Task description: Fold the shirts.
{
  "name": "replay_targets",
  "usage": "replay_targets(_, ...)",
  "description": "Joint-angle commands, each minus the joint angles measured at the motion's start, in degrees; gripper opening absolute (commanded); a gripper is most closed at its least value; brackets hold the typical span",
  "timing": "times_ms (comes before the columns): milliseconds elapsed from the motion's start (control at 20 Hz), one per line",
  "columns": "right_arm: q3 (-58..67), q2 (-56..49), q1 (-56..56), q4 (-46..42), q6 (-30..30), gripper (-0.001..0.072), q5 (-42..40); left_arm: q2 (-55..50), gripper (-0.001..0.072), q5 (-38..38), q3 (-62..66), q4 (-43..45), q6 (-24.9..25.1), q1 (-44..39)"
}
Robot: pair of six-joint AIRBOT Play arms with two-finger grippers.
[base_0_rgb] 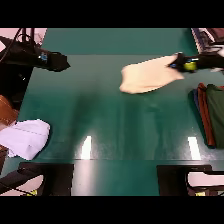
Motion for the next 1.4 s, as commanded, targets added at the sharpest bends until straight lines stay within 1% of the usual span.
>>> replay_targets(0, 0.1, 5.7, -16.0, -3.8, 1.0, 0.0018, 1.7, 0.0, 0.0024, 1.1, 0.0, -1.1, 0.0, -1.9)
replay_targets(100, 0.1, 6.3, -22.7, -3.7, 1.0, 0.0018, 2.0, 0.0, 0.0024, 1.6, 0.0, -1.7, 0.0, -1.9)
replay_targets(250, 0.1, 6.3, -28.8, -3.3, 0.2, 0.0018, 2.2, 0.0, 0.0024, 2.2, 0.0, -1.9, -0.4, -1.9)
replay_targets(400, 0.8, 6.3, -31.0, -3.3, -0.3, 0.0017, 0.7, 0.0, 0.0024, 2.8, 0.0, -1.9, -0.4, -1.9)
replay_targets(550, 6.6, 6.3, -31.1, -3.3, -0.8, 0.0017, 1.6, 0.0, 0.0024, 2.8, 0.0, -1.9, -0.4, -1.9)
replay_targets(700, 15.1, 6.3, -31.3, -3.5, -0.8, 0.0017, 5.3, 0.0, 0.0024, 2.8, 0.0, -1.9, -0.4, -1.9)
replay_targets(850, 21.6, 6.3, -32.6, -3.8, -0.8, 0.0018, 12.3, 0.0, 0.0024, 2.8, 0.0, -1.9, -0.3, -1.9)
replay_targets(950, 23.6, 6.3, -33.7, -3.9, -0.7, 0.0018, 16.9, 0.0, 0.0024, 2.8, 0.0, -1.9, -0.2, -1.9)
replay_targets(1100, 21.4, 8.4, -36.5, -4.7, -0.7, 0.0018, 21.7, 0.0, 0.0024, 2.7, 0.0, -1.9, 0.1, -1.9)
replay_targets(1350, 5.2, 17.2, -41.9, -18.8, 0.2, 0.0018, 23.8, 0.0, 0.0024, 2.7, 0.0, -1.9, 0.3, -1.9)
